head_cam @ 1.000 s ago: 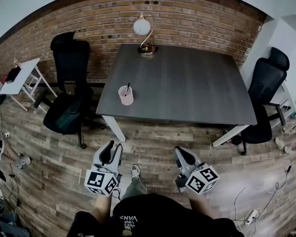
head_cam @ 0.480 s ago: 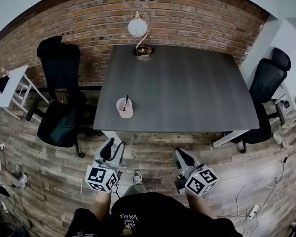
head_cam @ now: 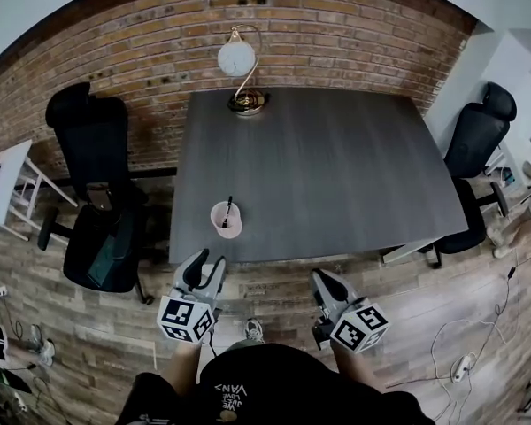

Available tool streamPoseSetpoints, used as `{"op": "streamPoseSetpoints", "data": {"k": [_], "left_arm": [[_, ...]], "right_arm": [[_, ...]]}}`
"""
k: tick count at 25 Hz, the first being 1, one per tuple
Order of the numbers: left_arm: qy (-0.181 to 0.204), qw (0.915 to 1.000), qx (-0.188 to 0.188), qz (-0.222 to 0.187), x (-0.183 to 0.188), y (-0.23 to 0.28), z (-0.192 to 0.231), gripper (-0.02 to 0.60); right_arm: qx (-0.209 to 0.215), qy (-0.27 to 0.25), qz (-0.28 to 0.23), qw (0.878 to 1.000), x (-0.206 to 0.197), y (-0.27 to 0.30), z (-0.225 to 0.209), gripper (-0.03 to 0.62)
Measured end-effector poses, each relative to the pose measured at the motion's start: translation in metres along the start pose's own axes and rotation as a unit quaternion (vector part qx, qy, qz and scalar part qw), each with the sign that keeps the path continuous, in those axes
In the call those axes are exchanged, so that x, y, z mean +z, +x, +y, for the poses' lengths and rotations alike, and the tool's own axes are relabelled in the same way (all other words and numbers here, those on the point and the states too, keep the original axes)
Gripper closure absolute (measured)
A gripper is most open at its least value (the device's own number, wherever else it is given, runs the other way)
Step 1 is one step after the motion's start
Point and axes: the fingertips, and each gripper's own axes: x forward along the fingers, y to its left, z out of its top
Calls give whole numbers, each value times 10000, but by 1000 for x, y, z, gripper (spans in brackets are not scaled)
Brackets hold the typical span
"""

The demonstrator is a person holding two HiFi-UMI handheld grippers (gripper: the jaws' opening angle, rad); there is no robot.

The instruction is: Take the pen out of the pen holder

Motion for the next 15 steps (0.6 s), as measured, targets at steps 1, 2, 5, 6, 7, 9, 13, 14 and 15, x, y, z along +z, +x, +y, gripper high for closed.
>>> {"op": "streamPoseSetpoints", "data": {"k": [1, 2, 5, 6, 7, 9, 13, 14, 15], "left_arm": [[17, 10000, -43, 33, -1, 5, 5, 411], [32, 9999, -90, 70, -2, 10, 10, 411], [58, 9996, -229, 158, -5, 20, 22, 411], [67, 9995, -264, 174, -5, 23, 26, 411], [85, 9994, -290, 187, -5, 25, 30, 411], [133, 9992, -321, 204, -5, 31, 37, 411], [186, 9991, -314, 218, -5, 41, 43, 411], [195, 9991, -296, 230, -5, 43, 44, 411], [202, 9991, -276, 239, -5, 44, 45, 411]], "right_arm": [[-26, 6, -11, 10000, -1, 5, -1, 592], [-53, 13, -23, 10000, -1, 11, -1, 592], [-145, 28, -47, 9999, -4, 25, 0, 592], [-164, 35, -53, 9998, -5, 29, 1, 592], [-185, 46, -53, 9998, -6, 33, 1, 592], [-226, 71, -39, 9997, -6, 39, 0, 592], [-192, 88, -8, 9998, -8, 48, -5, 592], [-173, 101, -7, 9998, -7, 50, -7, 592], [-149, 112, -3, 9998, -6, 51, -8, 592]]}}
